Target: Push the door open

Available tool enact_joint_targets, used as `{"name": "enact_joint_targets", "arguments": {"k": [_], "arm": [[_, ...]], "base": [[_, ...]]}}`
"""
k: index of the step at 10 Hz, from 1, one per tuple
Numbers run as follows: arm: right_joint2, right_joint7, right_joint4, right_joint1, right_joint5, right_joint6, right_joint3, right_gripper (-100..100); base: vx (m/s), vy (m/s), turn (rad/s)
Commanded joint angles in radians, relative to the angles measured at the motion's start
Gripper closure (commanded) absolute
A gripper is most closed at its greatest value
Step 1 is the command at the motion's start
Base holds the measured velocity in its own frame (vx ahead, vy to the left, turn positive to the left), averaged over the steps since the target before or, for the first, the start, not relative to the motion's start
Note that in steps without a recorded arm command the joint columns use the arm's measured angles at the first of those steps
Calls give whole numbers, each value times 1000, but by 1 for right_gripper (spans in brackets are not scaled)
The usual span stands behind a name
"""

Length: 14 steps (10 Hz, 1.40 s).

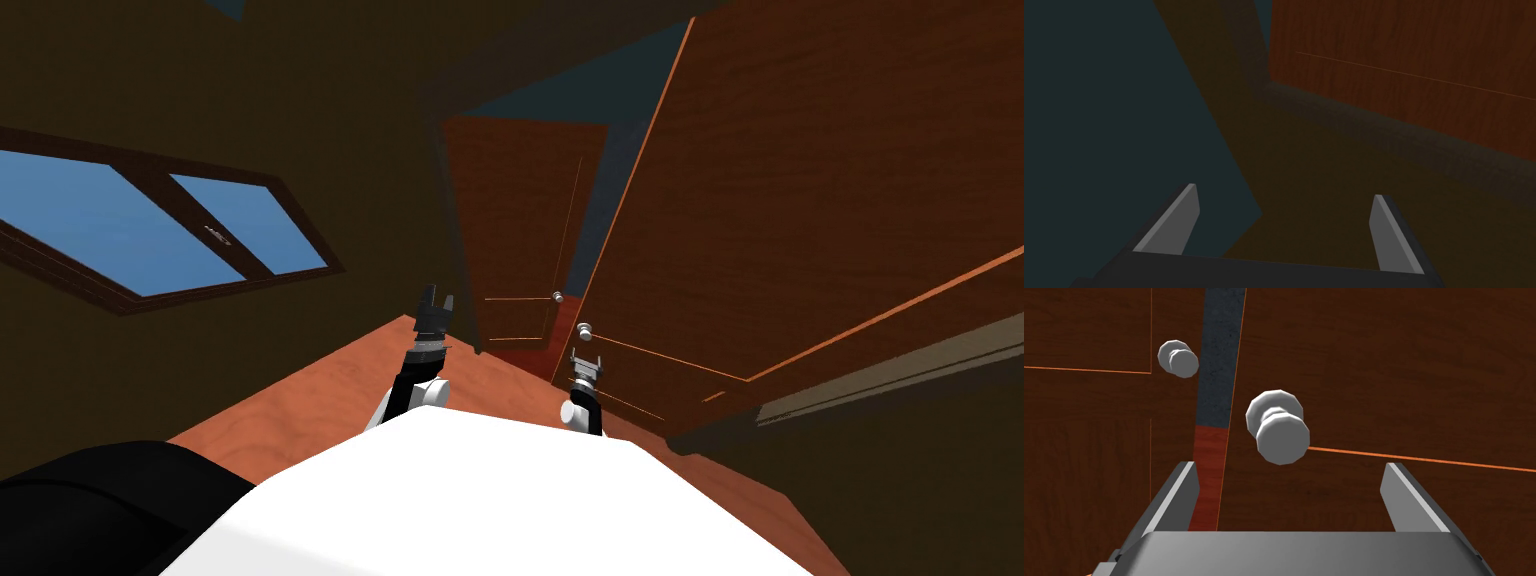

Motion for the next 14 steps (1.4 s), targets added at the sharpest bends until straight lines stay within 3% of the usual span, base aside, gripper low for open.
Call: {"name": "enact_joint_targets", "arguments": {"k": [1, 7, 8, 9, 12, 14], "arm": [[11, -31, 37, -12, -13, -6, 2, -100], [56, -127, 158, -55, -55, -26, 6, -100], [49, -118, 151, -54, -51, -26, 5, -100], [18, -128, 157, -54, -54, -29, 4, -100], [-1, -136, 161, -52, -57, -33, 2, -100], [0, -144, 165, -50, -60, -37, 0, -100]], "base": [[-46, -176, 213], [-37, -169, 204], [-25, -82, 44], [97, -81, 24], [182, -76, 31], [204, -81, 27]]}}
